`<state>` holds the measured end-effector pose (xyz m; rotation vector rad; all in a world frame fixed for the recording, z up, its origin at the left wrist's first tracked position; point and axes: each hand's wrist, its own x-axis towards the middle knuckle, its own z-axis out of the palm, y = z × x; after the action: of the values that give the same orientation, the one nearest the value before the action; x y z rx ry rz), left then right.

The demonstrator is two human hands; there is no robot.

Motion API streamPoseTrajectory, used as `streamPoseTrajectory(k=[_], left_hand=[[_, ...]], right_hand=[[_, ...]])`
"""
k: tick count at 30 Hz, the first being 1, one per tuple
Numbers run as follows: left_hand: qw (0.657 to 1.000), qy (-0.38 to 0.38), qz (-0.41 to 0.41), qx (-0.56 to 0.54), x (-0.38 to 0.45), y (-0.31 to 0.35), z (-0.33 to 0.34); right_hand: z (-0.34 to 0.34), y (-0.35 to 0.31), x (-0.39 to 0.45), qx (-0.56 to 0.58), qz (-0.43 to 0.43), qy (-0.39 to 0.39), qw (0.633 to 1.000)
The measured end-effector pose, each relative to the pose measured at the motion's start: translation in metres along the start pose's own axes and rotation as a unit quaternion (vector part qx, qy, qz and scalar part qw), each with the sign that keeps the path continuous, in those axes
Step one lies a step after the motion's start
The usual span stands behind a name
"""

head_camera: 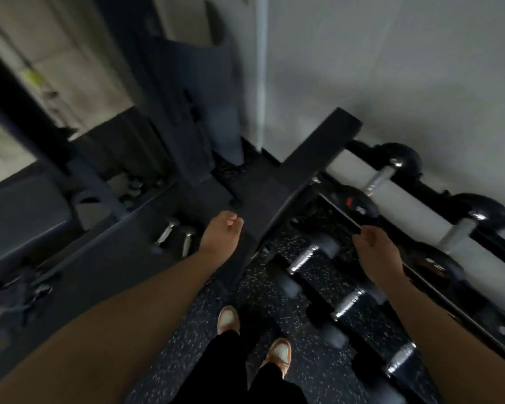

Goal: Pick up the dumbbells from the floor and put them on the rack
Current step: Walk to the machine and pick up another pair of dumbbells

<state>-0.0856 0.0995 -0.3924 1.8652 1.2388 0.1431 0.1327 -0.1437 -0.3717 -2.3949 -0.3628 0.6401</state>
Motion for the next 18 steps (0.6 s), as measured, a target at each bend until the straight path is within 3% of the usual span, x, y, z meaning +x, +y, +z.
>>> streamPoseTrajectory(k=[10,18], left_hand=[[0.991,0.064,-0.119,0.024,-0.048,-0.213,-0.130],[0.987,0.030,-0.156,0.012,-0.001,-0.342,-0.198]], right_hand=[[0.179,-0.105,-0.079,-0.018,-0.065,-0.147,0.987],[0.339,-0.166,-0.114,-0.044,-0.032,-0.220,0.974]])
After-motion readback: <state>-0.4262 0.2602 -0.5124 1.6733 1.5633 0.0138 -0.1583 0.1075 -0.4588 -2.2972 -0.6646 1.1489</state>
